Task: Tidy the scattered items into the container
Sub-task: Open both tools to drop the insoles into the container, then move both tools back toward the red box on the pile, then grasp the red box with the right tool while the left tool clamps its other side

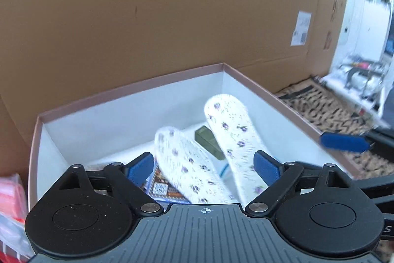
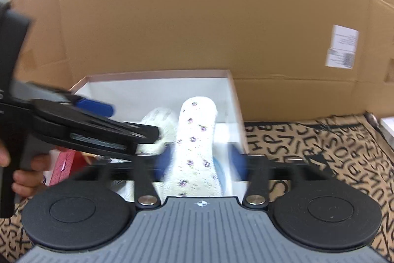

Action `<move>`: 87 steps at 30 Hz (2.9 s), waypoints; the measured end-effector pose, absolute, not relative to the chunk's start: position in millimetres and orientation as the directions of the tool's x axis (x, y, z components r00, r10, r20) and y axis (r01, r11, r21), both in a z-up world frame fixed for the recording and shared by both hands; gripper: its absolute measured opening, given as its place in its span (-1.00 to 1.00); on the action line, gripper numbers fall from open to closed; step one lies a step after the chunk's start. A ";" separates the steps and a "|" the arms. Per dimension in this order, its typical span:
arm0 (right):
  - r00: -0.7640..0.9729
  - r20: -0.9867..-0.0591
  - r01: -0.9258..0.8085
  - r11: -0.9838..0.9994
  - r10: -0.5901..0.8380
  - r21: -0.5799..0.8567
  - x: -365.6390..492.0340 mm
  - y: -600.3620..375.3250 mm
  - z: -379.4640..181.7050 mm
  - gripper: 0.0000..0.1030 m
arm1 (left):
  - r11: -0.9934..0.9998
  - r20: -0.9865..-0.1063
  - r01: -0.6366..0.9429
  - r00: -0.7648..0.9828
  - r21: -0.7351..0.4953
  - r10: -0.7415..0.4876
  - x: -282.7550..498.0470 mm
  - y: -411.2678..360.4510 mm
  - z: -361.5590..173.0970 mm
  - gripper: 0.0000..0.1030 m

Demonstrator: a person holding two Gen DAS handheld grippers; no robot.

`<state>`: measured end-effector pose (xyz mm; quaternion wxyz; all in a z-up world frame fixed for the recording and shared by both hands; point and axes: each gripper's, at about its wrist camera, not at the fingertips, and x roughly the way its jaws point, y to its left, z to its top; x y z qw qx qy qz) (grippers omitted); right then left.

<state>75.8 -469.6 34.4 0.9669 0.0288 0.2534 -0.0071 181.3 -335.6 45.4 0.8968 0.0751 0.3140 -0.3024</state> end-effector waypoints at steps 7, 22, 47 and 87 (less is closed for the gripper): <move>0.886 -0.464 0.000 1.000 0.007 0.017 59.2 -450.2 39.2 0.61 | 0.823 -0.594 0.563 0.637 -0.078 -0.491 160.6 -313.3 53.0 1.00; 0.923 -0.375 -0.104 0.994 0.089 -0.021 8.8 -393.5 52.0 0.95 | 0.888 -0.507 0.430 0.735 -0.164 -0.450 63.5 -200.2 67.8 1.00; 0.800 -0.499 -0.419 0.906 0.335 -0.063 -31.2 -211.6 -21.1 0.95 | 0.978 -0.567 0.184 0.797 -0.102 -0.209 29.0 0.4 -7.1 0.99; 0.771 -0.591 -0.327 0.944 0.237 -0.048 34.8 -176.3 -59.2 0.59 | 0.915 -0.608 0.307 0.684 -0.262 -0.403 121.4 14.5 -37.7 0.69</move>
